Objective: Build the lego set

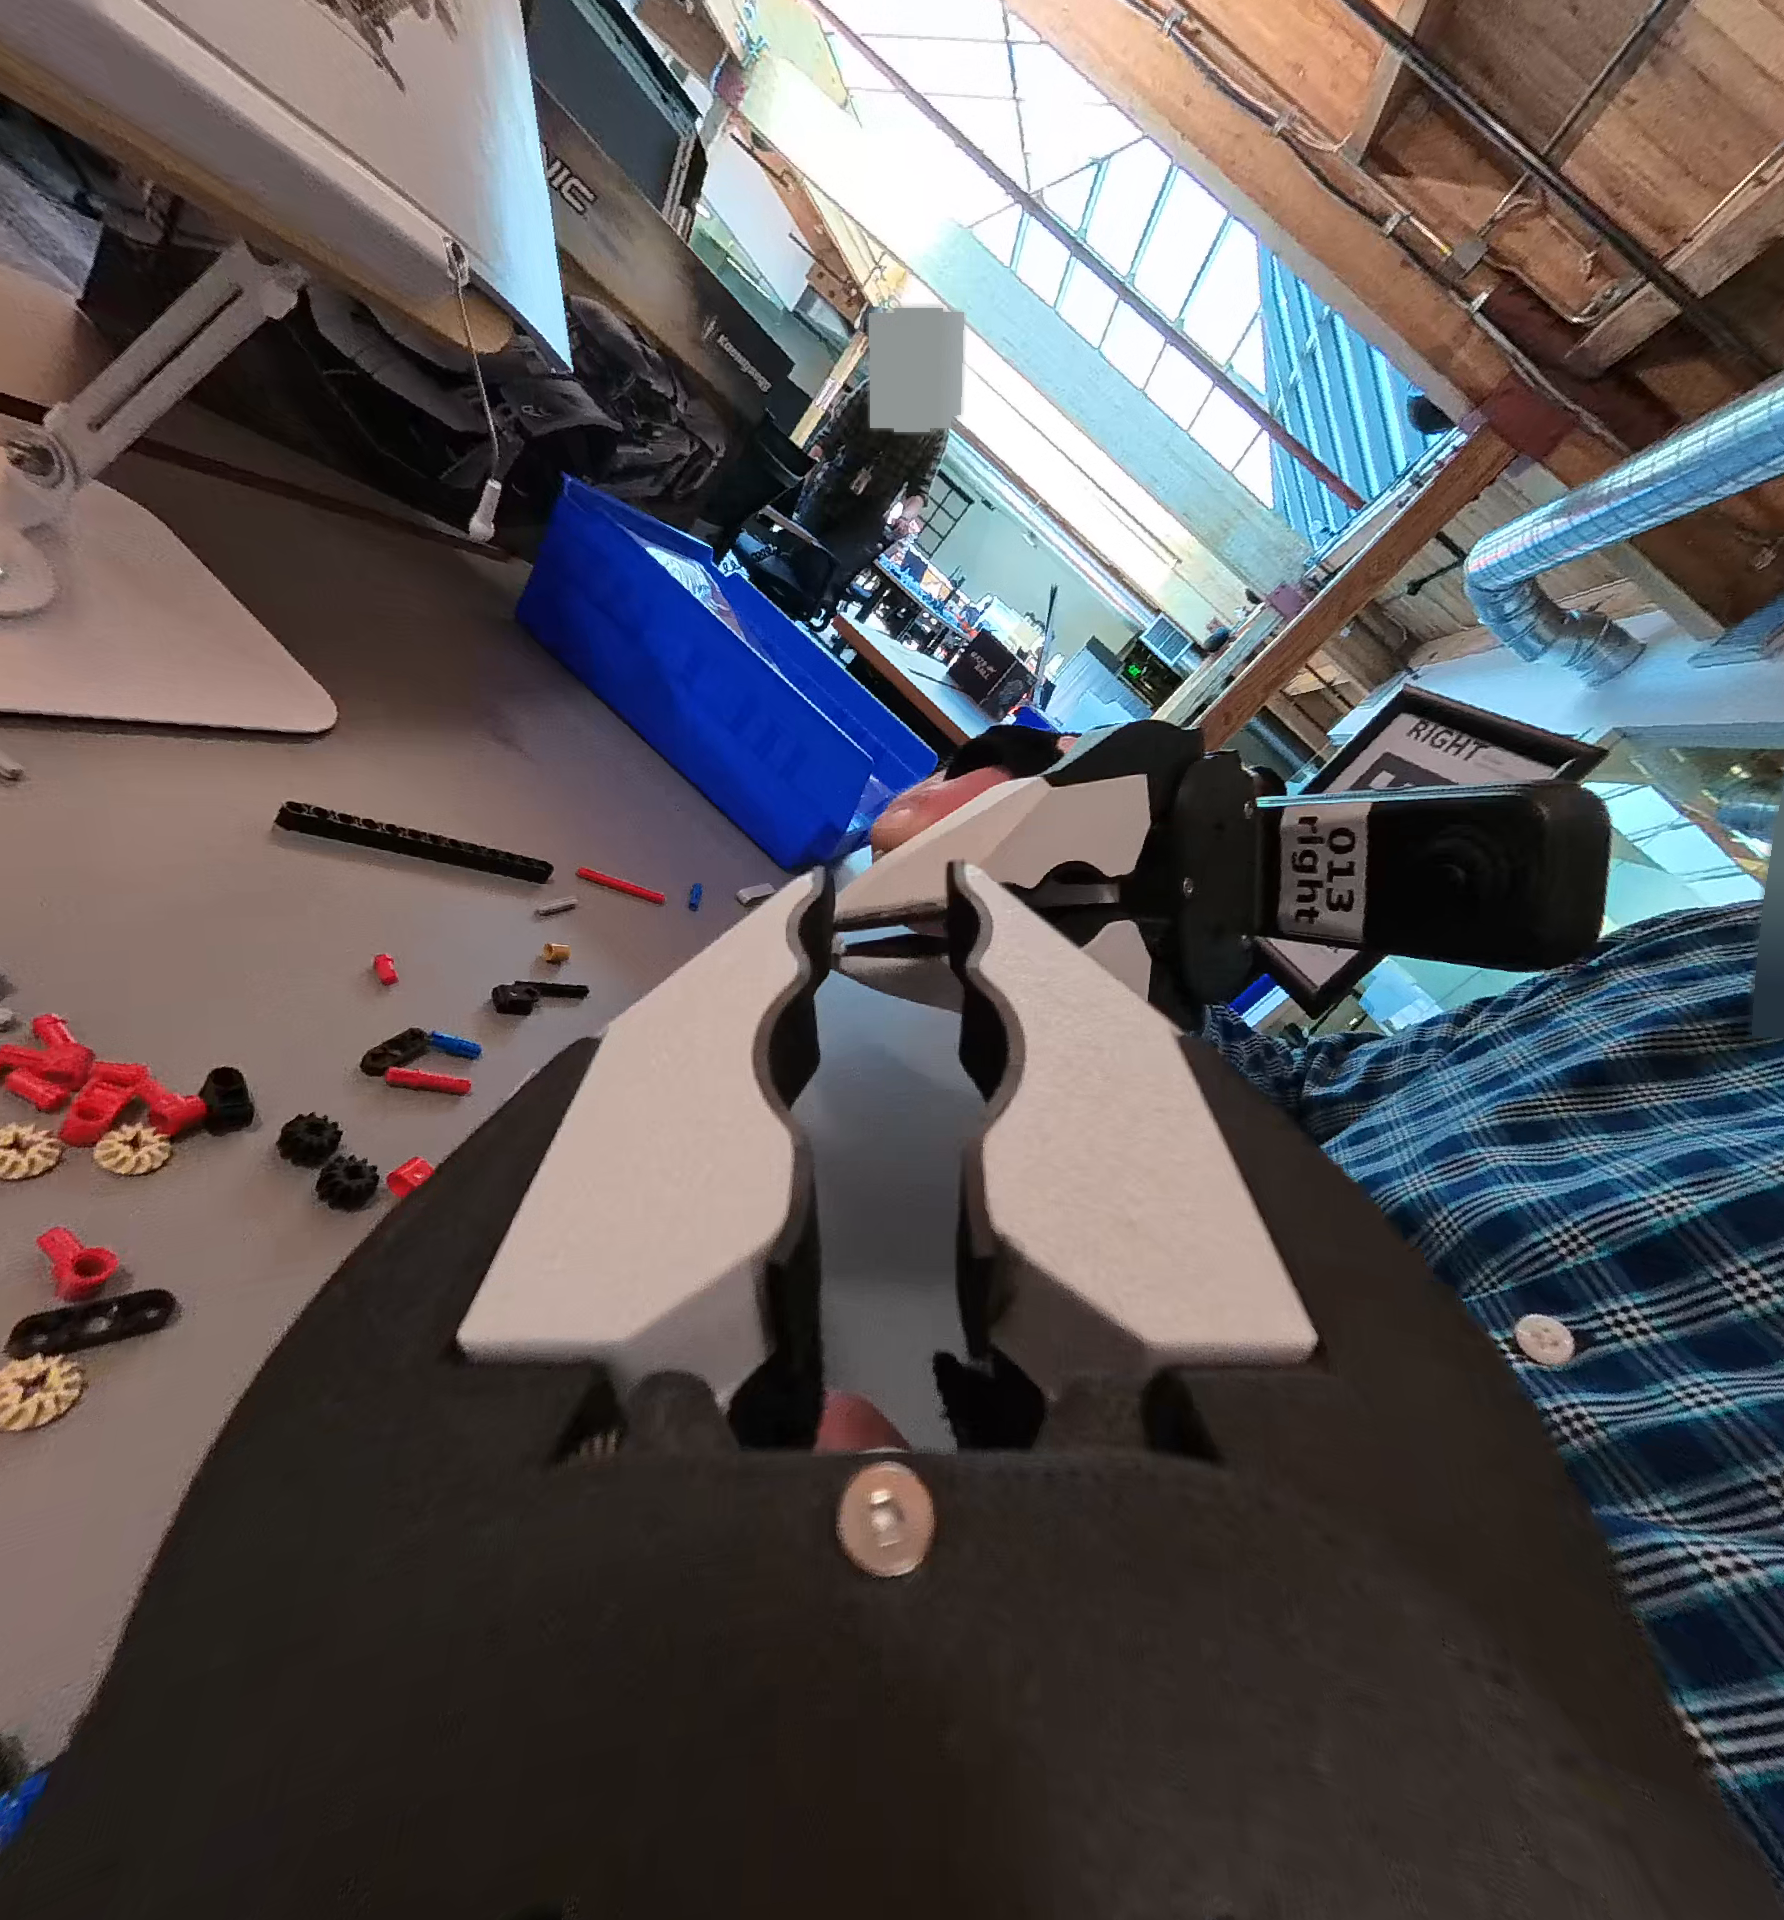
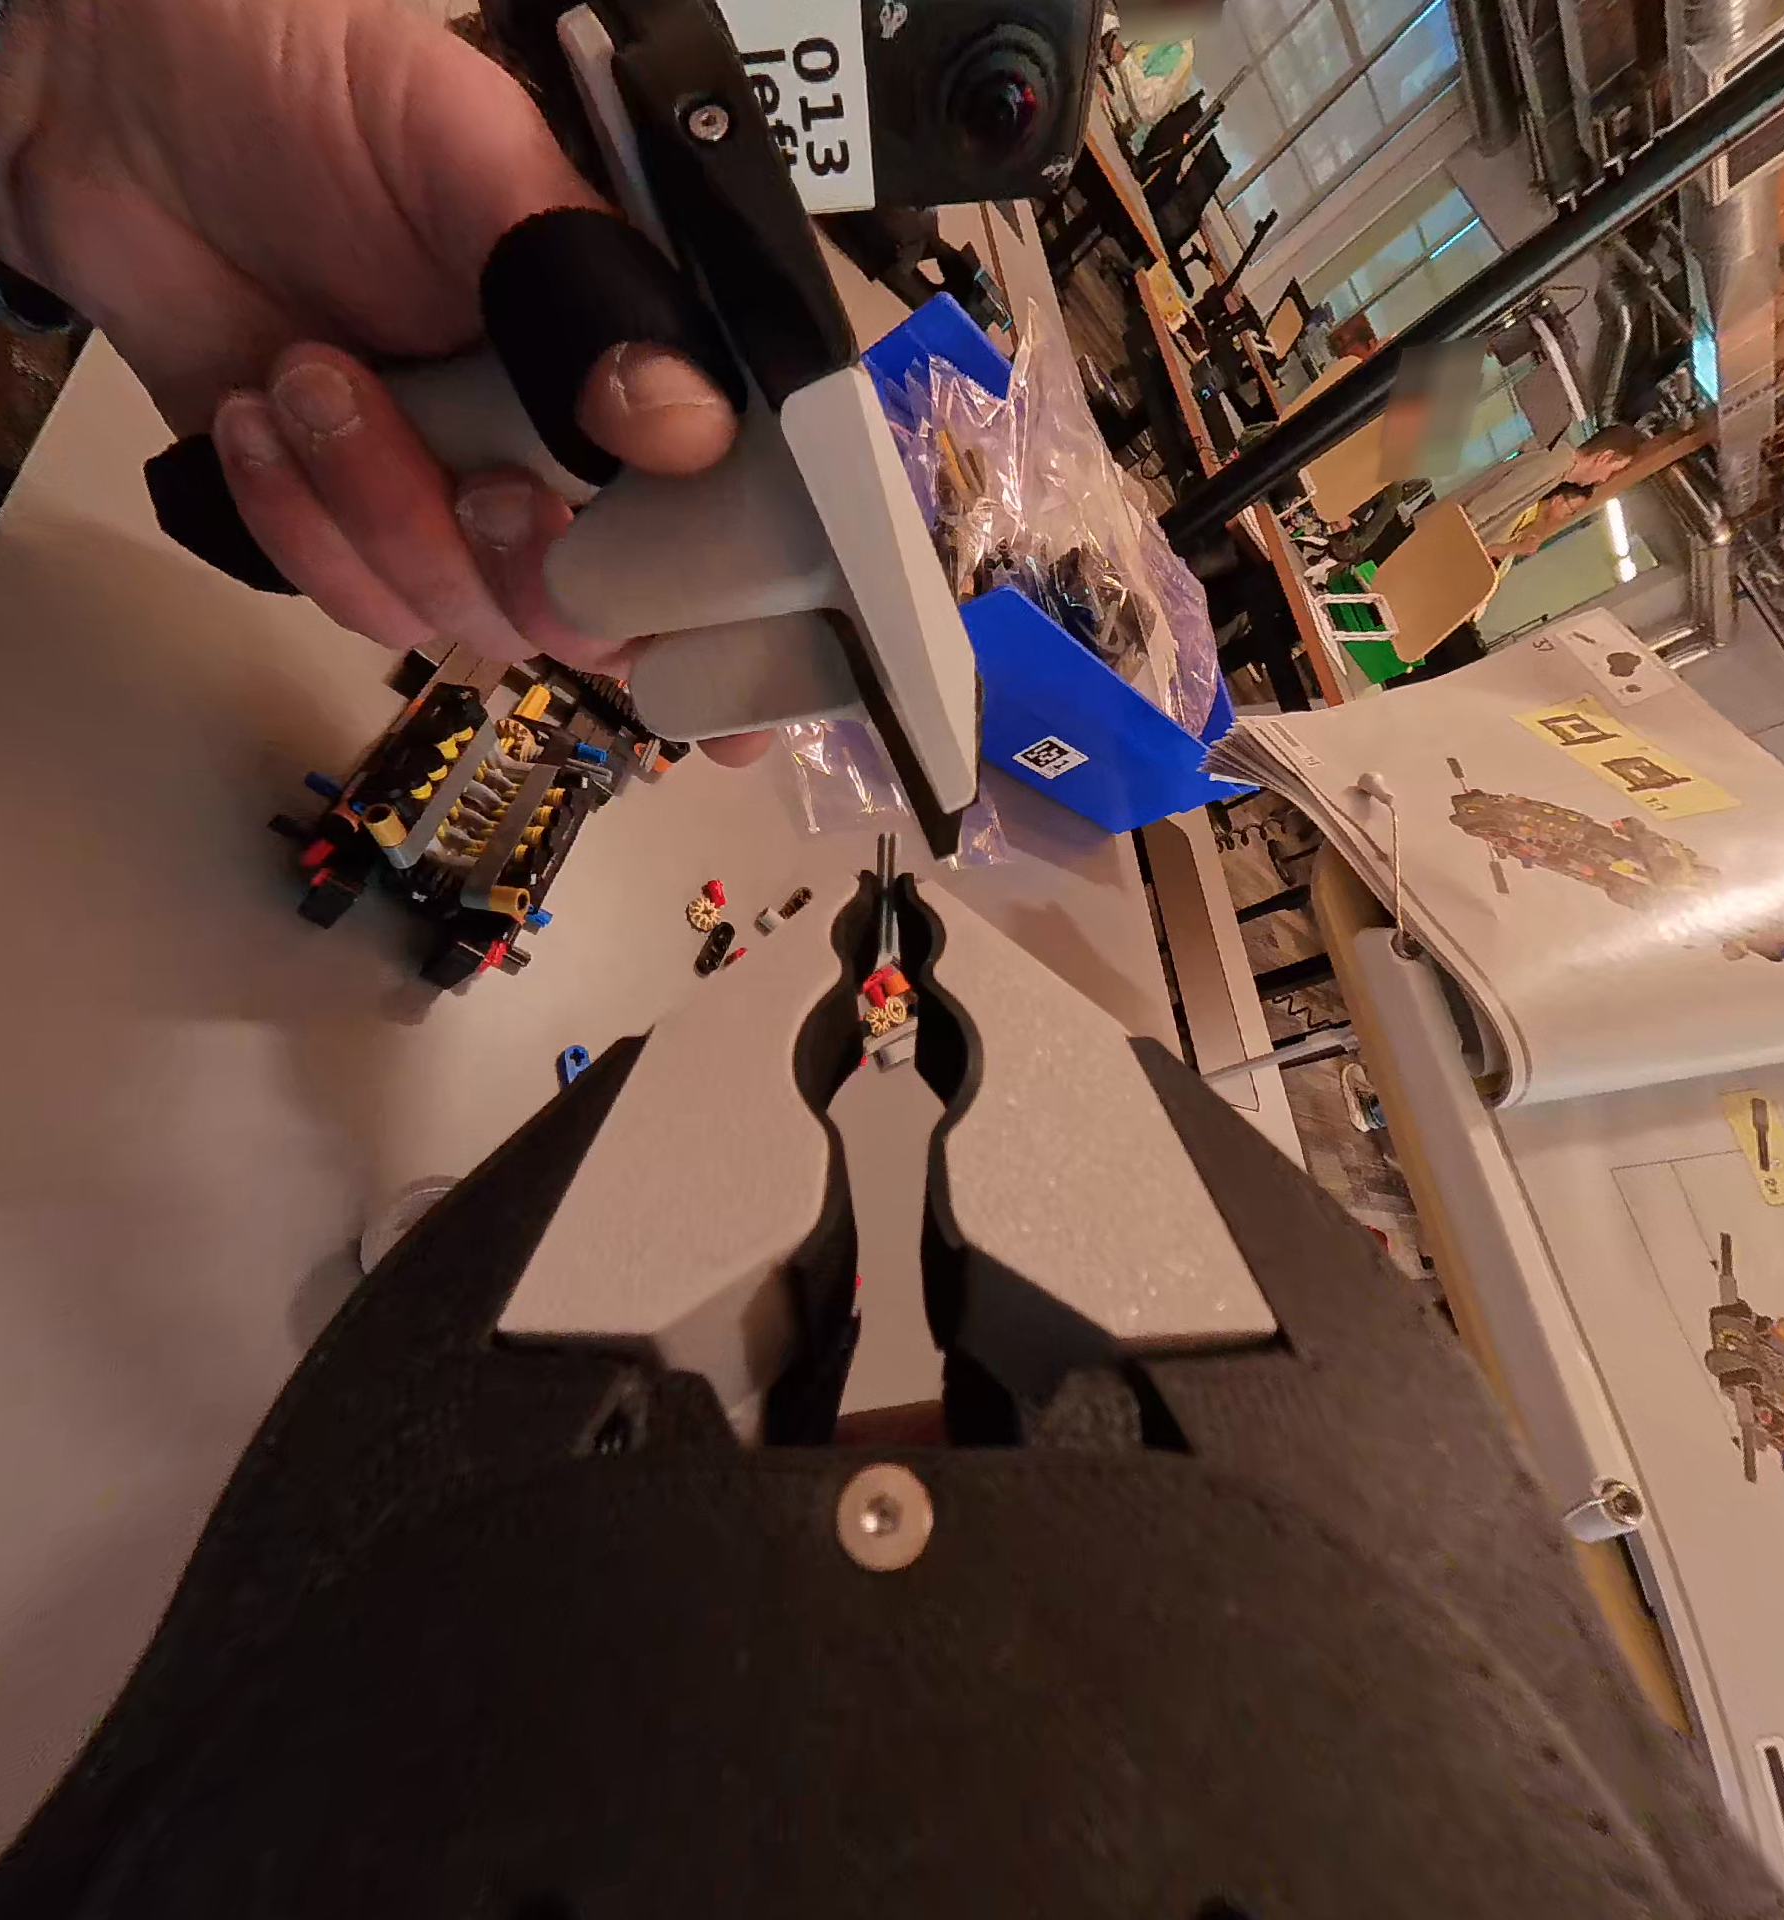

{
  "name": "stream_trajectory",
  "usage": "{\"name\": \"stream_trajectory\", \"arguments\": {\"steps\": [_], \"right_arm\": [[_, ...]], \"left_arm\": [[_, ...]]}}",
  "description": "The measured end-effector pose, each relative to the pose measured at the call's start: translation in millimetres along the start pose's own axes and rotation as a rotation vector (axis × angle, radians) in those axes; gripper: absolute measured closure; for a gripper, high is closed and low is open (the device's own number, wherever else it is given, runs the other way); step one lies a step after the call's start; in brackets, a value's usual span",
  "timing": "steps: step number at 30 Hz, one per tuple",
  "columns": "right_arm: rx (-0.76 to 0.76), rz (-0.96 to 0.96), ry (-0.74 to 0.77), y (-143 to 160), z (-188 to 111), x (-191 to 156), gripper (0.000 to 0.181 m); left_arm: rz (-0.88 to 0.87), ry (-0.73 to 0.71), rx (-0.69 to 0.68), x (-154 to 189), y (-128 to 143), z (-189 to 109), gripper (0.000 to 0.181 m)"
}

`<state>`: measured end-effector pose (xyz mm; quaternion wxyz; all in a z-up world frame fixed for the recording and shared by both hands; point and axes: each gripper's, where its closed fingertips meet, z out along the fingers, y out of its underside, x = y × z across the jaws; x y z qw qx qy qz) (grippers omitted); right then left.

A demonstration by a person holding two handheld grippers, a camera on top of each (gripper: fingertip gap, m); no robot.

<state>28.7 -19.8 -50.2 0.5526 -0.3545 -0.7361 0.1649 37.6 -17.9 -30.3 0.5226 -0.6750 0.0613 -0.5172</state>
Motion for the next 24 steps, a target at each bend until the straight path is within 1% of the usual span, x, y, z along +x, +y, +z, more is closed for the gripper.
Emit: {"name": "stream_trajectory", "arguments": {"steps": [9,15,19,21,24], "right_arm": [[-0.002,-0.005,0.022,2.7,-3.1,6.3,0.180],[-0.006,-0.021,0.010,4.1,-2.7,2.4,0.180],[-0.004,-0.030,0.014,2.4,-3.0,2.9,0.180],[-0.004,-0.029,0.017,1.7,-3.7,3.4,0.180],[-0.007,-0.039,0.012,0.9,-3.0,0.8,0.180]], "left_arm": [[-0.038,0.019,0.003,-2.5,-2.8,-0.6,0.162],[-0.050,0.029,-0.001,-2.7,0.1,0.7,0.163],[-0.024,0.003,-0.027,-5.5,3.7,1.6,0.163],[0.004,-0.034,-0.045,-10.1,6.9,0.4,0.163],[0.045,-0.052,-0.058,-10.2,9.6,0.5,0.167]]}}
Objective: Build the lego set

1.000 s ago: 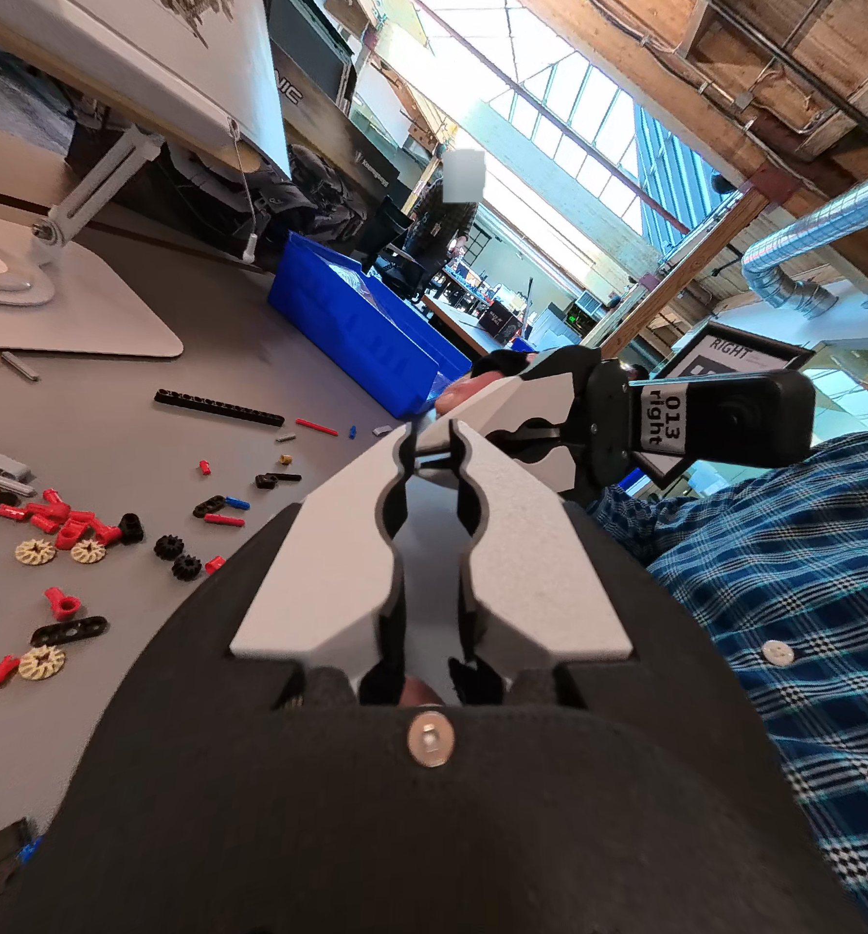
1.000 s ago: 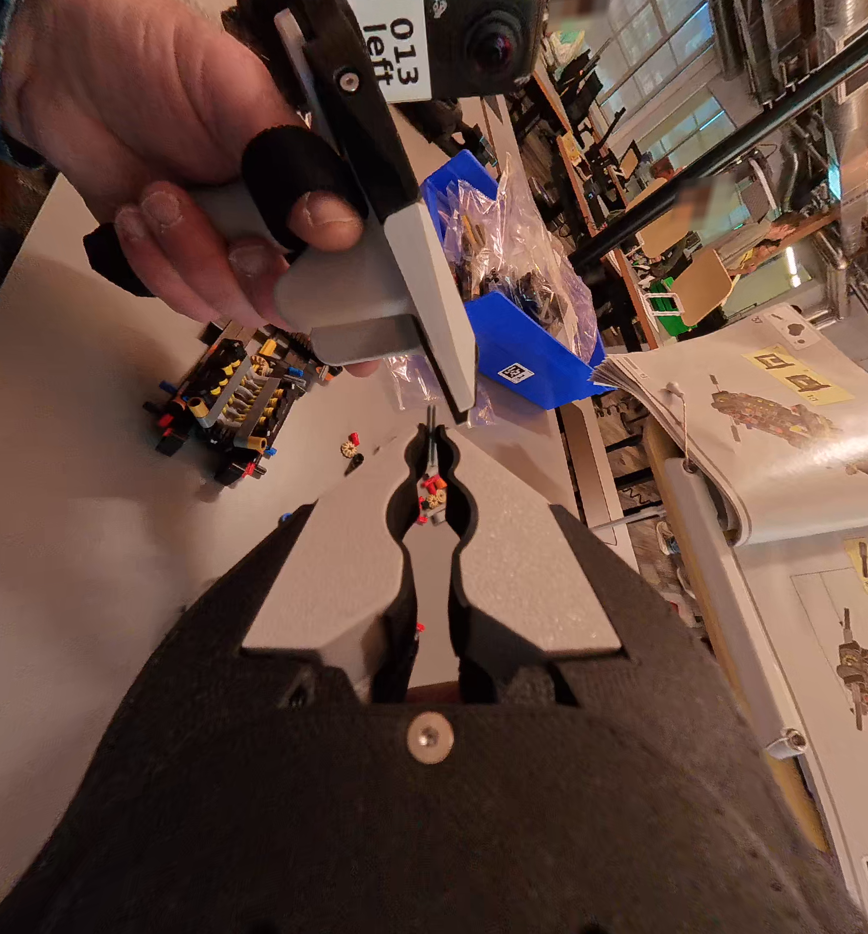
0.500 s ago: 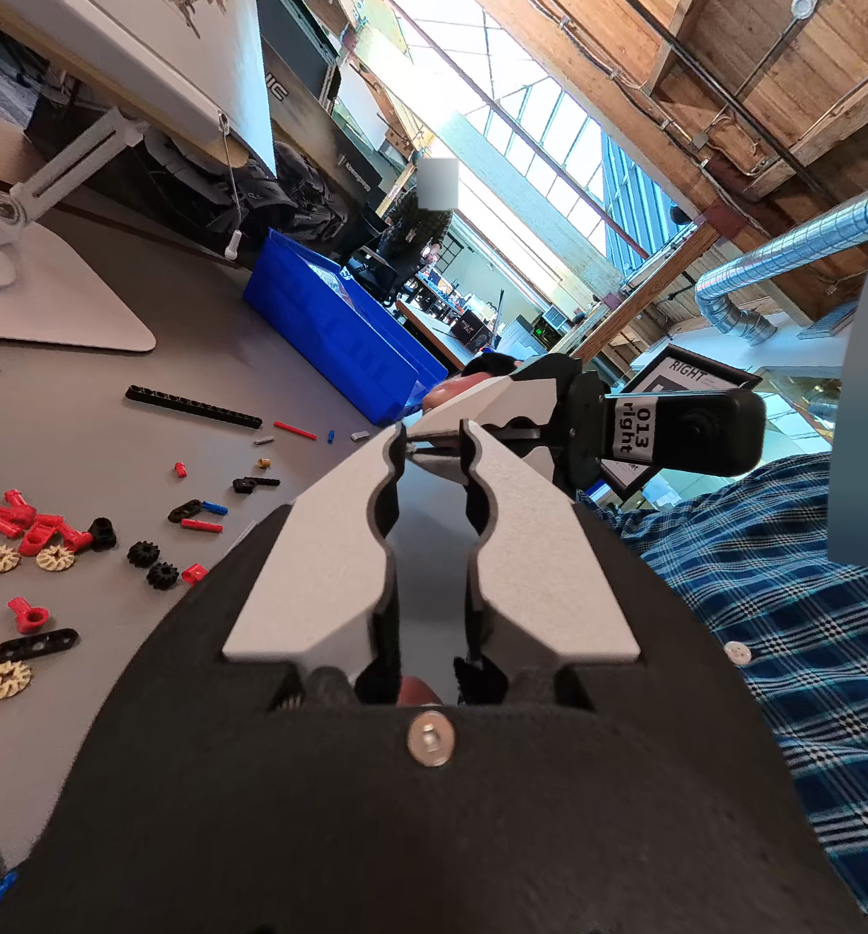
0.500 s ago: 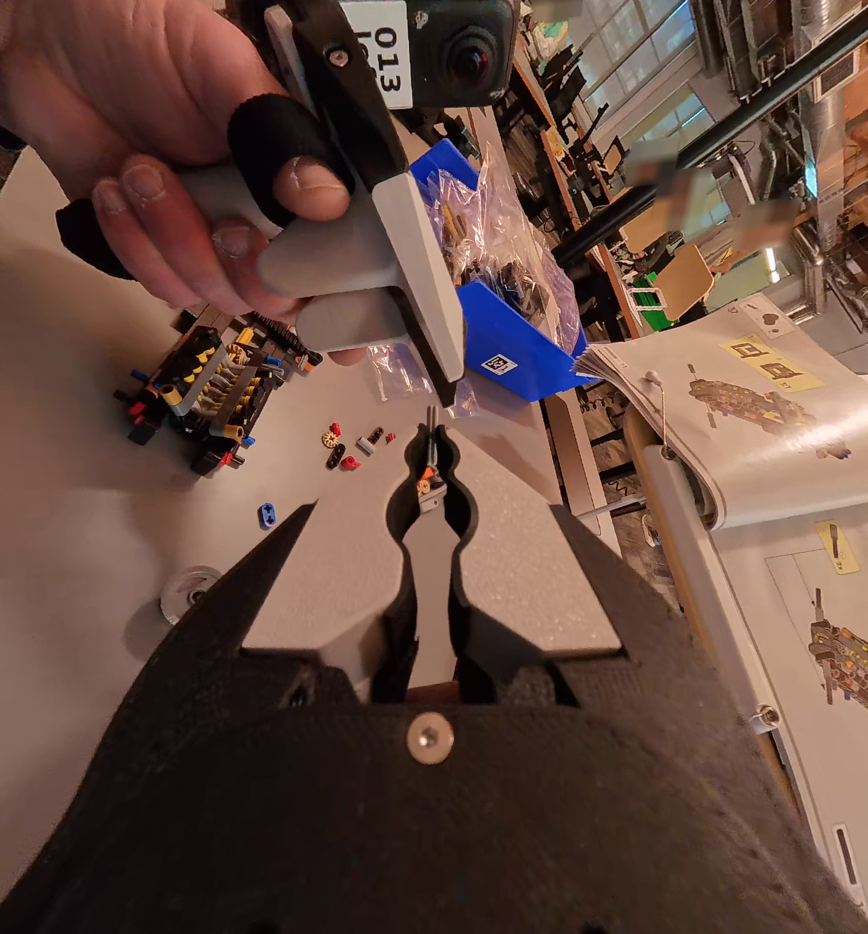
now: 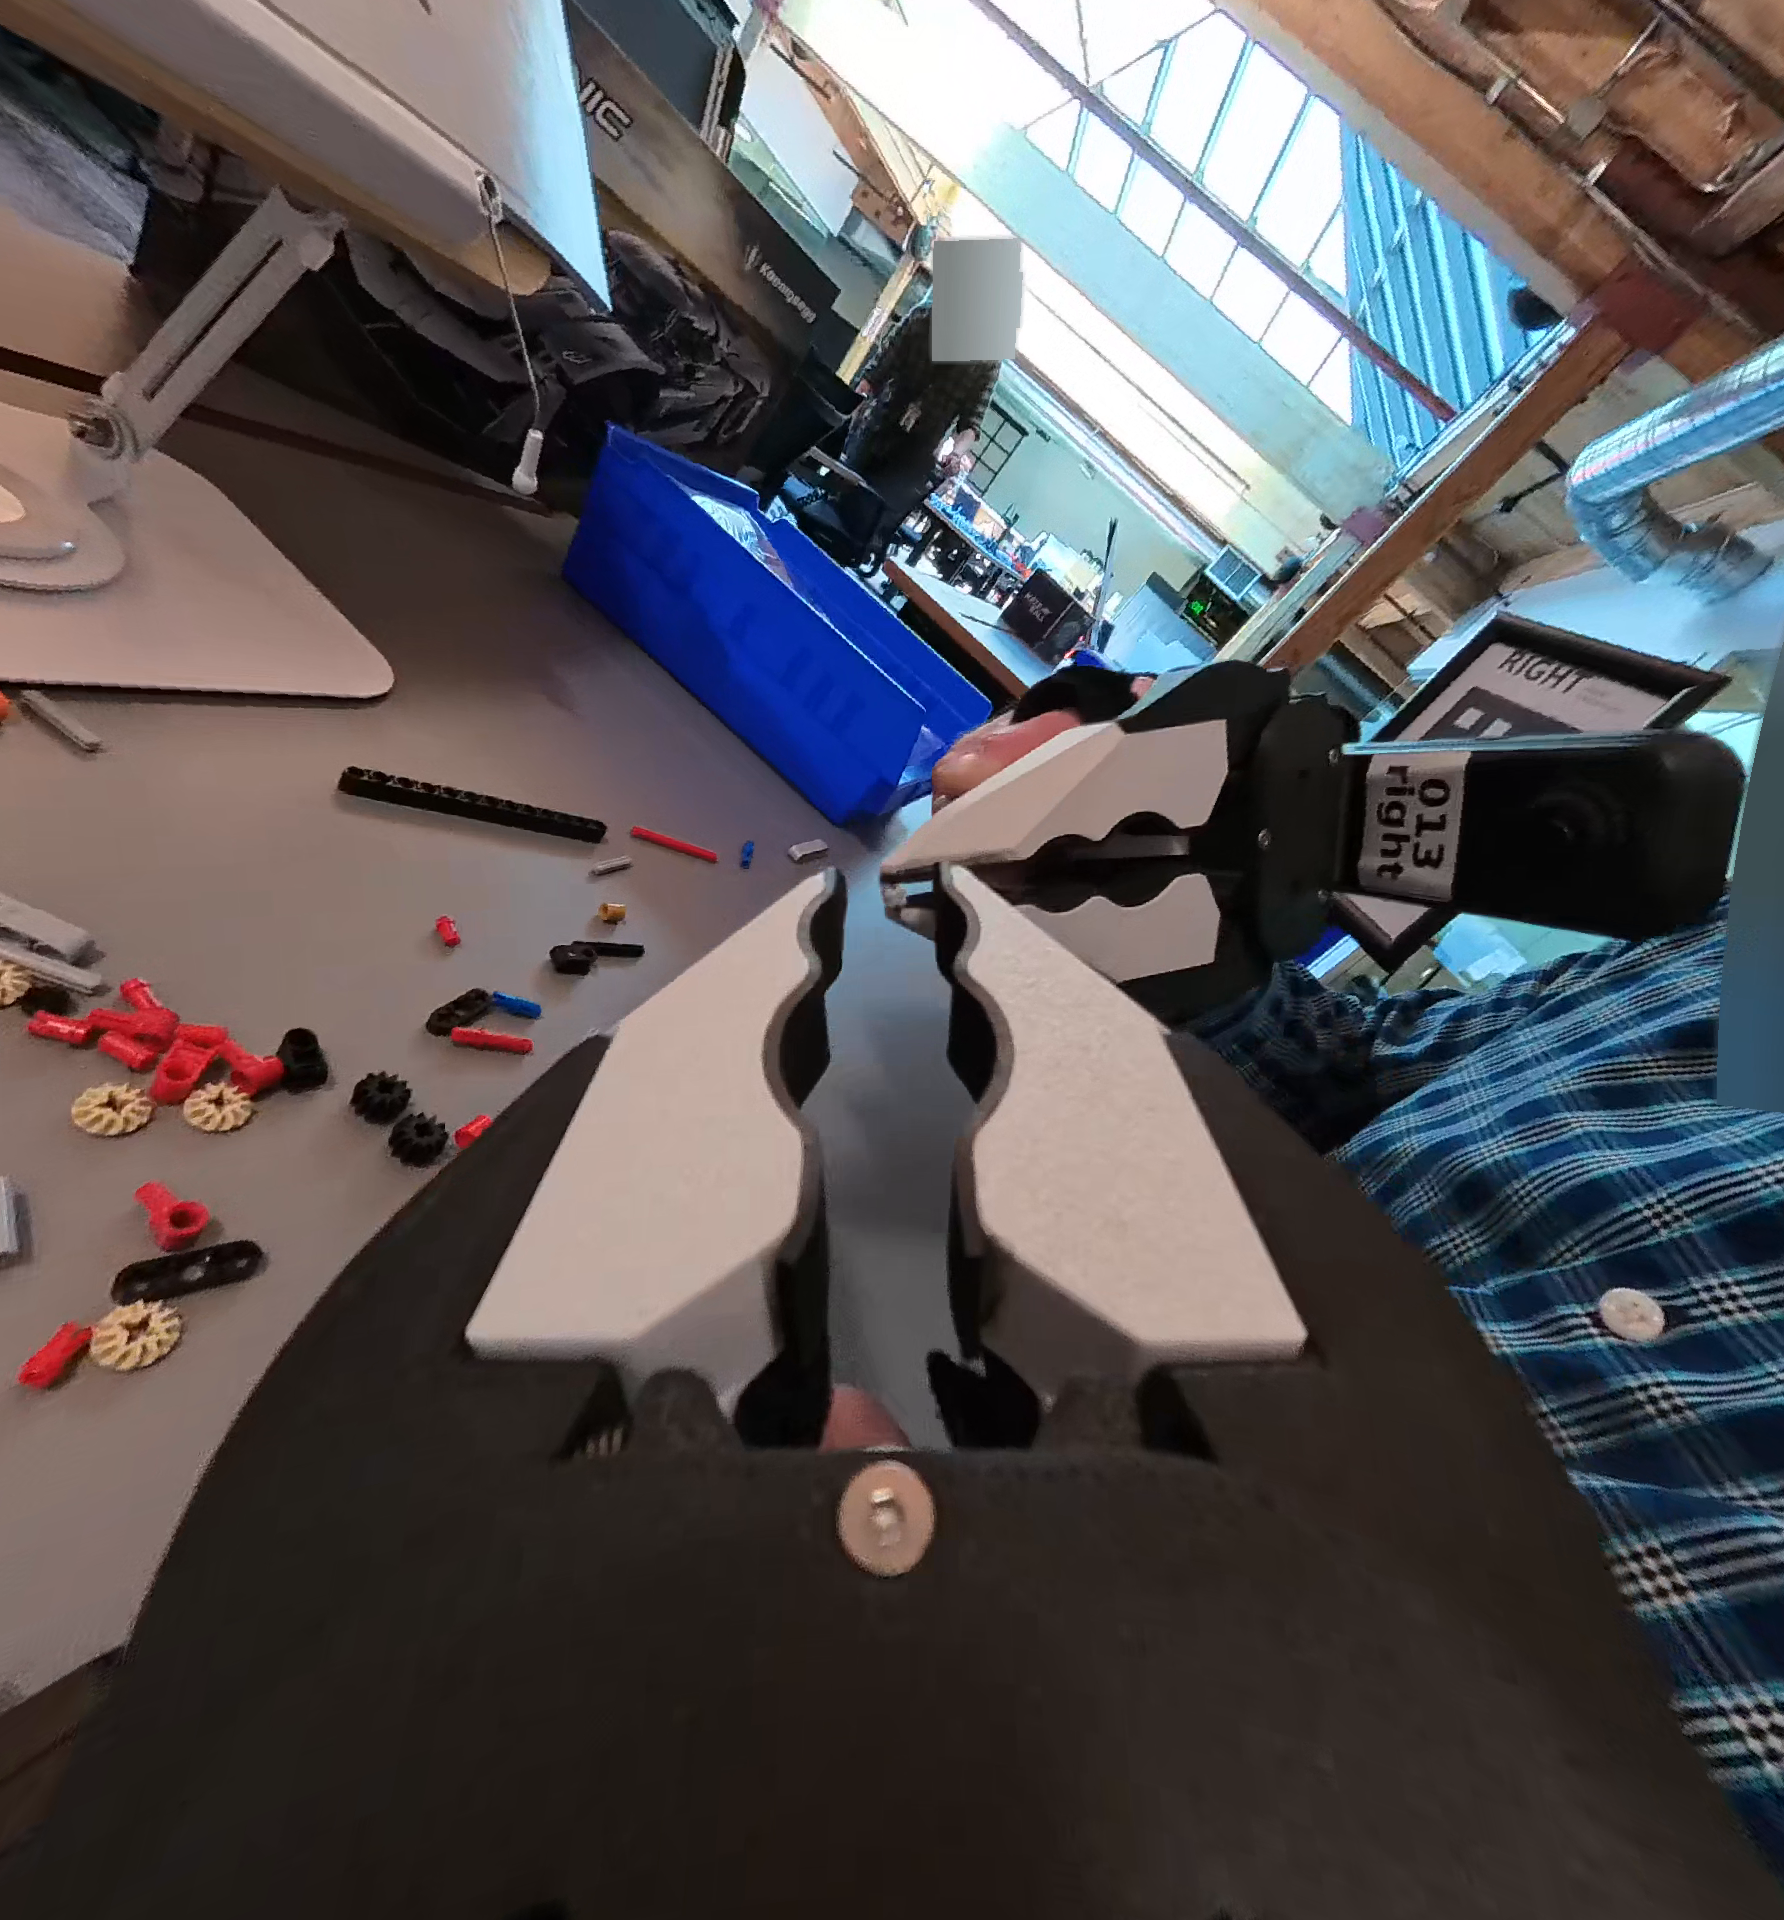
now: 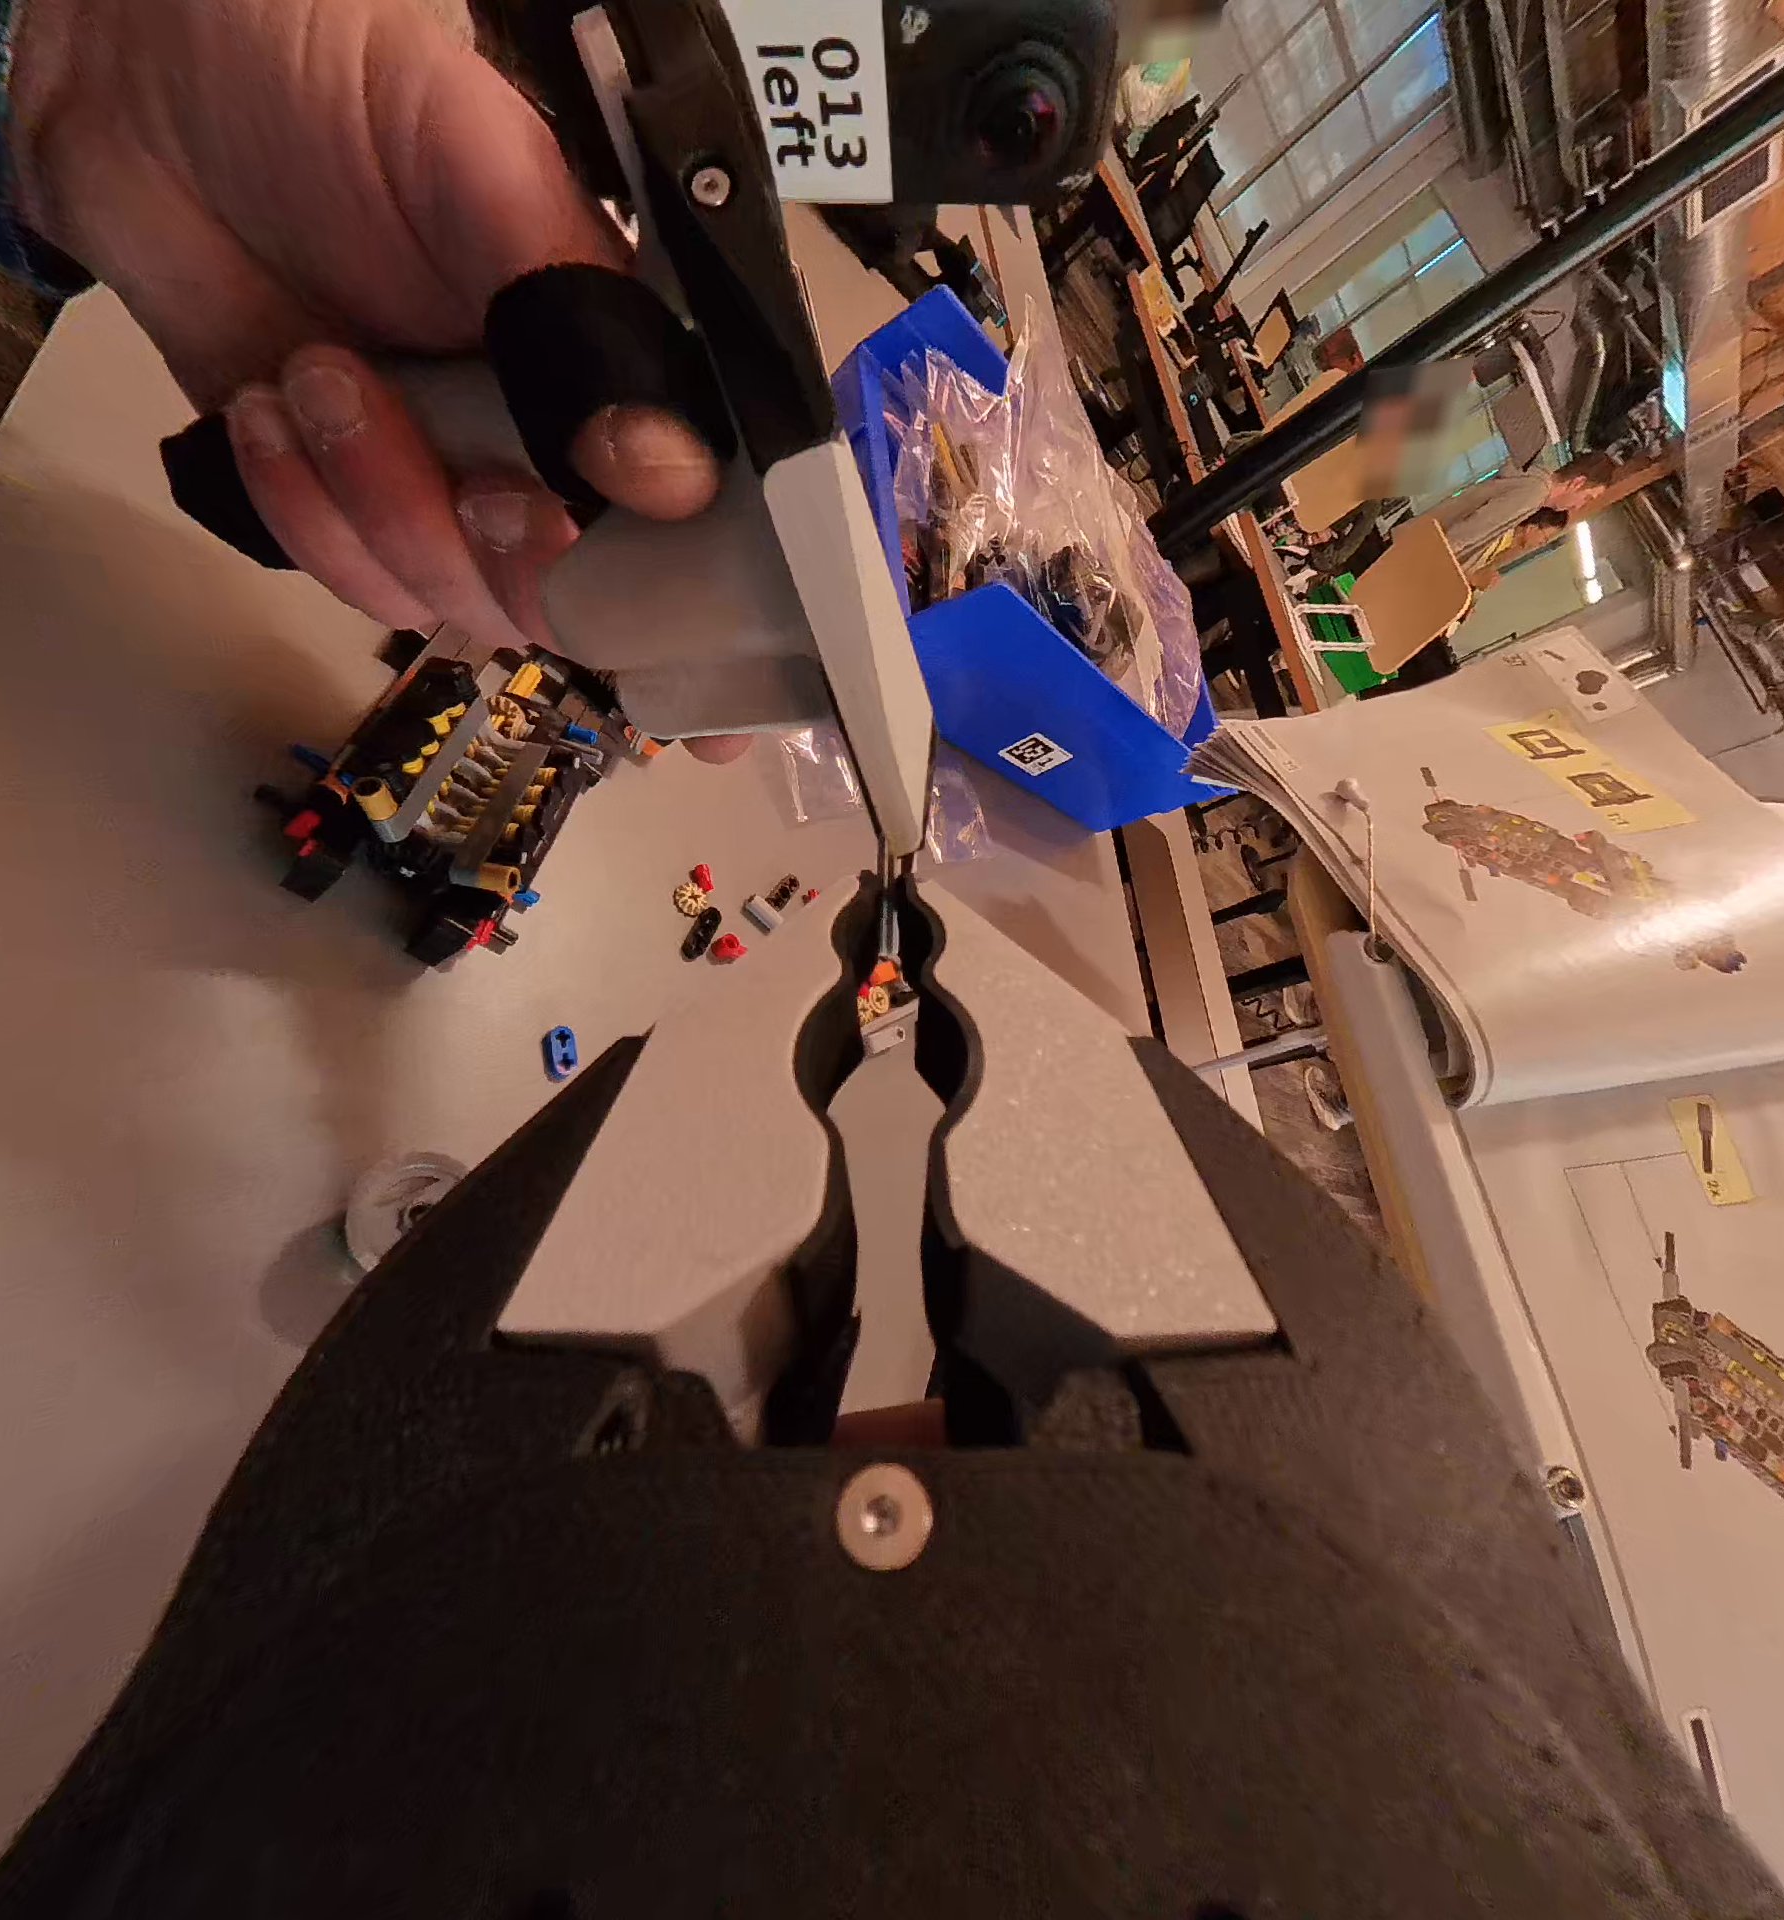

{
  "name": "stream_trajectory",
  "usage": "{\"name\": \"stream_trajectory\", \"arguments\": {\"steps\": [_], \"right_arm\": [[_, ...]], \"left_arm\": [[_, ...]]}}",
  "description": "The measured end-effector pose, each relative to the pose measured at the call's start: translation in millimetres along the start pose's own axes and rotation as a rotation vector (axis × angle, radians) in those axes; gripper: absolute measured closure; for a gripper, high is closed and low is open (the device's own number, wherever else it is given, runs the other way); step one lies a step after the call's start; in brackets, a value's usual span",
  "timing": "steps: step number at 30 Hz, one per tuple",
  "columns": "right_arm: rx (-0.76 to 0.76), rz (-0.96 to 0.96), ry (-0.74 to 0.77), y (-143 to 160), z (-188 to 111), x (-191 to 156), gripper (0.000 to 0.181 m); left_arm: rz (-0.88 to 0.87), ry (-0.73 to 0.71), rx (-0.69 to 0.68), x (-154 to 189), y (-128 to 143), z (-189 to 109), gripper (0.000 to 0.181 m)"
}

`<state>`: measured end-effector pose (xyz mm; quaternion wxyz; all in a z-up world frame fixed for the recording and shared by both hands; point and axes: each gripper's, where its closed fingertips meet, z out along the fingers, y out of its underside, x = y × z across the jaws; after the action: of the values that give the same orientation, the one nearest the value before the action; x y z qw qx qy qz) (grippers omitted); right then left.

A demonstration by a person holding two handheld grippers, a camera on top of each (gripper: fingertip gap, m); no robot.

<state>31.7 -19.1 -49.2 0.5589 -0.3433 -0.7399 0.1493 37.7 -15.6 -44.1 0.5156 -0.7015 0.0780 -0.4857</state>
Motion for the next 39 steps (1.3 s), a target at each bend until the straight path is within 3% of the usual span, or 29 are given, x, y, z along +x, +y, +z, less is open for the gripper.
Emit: {"name": "stream_trajectory", "arguments": {"steps": [6,19,39], "right_arm": [[0.009,0.020,0.001,-1.8,0.4,-0.6,0.180],[-0.010,0.027,0.058,-2.3,4.3,6.2,0.174],[0.001,0.056,0.025,-4.8,2.3,7.4,0.180]], "left_arm": [[0.060,-0.028,-0.013,1.1,2.8,1.7,0.179],[0.043,-0.059,0.057,-2.6,-4.9,-3.1,0.180],[-0.017,-0.001,0.090,5.3,-9.7,-5.9,0.180]]}}
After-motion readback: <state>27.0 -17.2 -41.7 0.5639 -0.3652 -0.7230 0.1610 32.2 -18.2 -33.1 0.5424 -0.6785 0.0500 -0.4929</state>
